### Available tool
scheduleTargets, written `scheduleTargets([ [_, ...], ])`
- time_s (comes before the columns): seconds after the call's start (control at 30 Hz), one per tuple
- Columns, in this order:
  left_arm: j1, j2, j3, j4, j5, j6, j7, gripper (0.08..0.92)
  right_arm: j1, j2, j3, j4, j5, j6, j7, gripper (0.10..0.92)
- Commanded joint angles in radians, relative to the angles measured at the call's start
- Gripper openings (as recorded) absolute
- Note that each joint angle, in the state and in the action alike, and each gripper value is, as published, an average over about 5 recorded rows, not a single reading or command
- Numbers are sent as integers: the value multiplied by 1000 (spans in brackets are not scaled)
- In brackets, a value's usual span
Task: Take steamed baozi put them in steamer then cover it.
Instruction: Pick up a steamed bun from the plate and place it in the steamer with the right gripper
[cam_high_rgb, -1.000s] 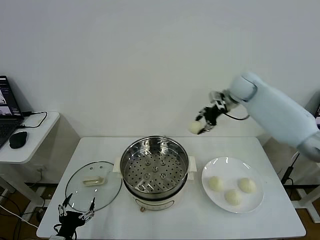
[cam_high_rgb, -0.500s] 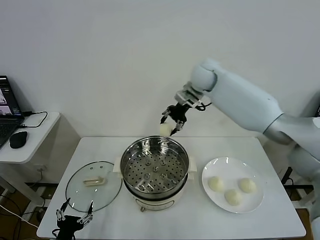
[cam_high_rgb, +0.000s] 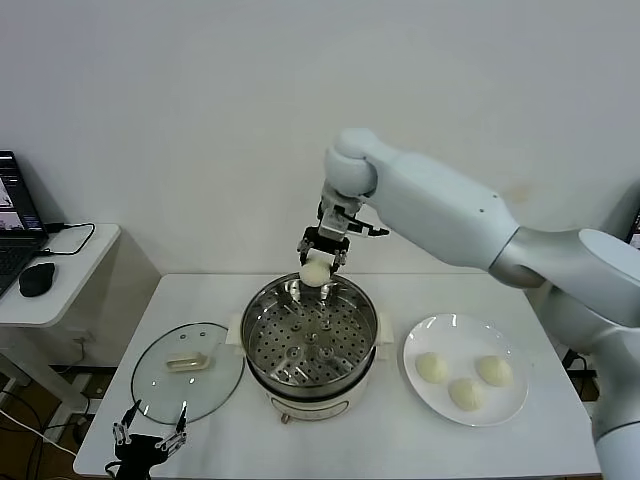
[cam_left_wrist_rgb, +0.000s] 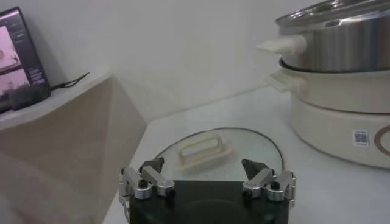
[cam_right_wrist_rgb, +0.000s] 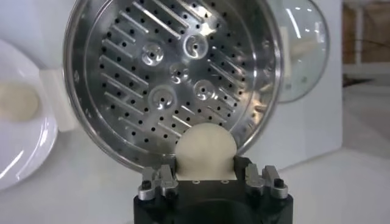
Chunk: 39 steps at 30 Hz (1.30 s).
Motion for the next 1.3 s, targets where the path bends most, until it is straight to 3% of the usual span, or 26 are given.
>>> scheduleTargets([
  [0.03, 6, -7, -1, 2, 3, 8, -1, 823, -27, 26, -4, 1, -131, 54, 8, 577],
  [0.43, 4, -27, 1, 8, 8, 8, -4, 823, -76, 28, -36, -37, -6, 13, 4, 577],
  [1.2, -9, -23, 7, 29, 7, 8, -1, 823, -133, 90, -28, -130, -148, 1, 136, 577],
  [1.3, -9, -24, 7, 31, 7, 8, -1, 823, -134, 93, -36, -137, -143, -9, 176, 607],
])
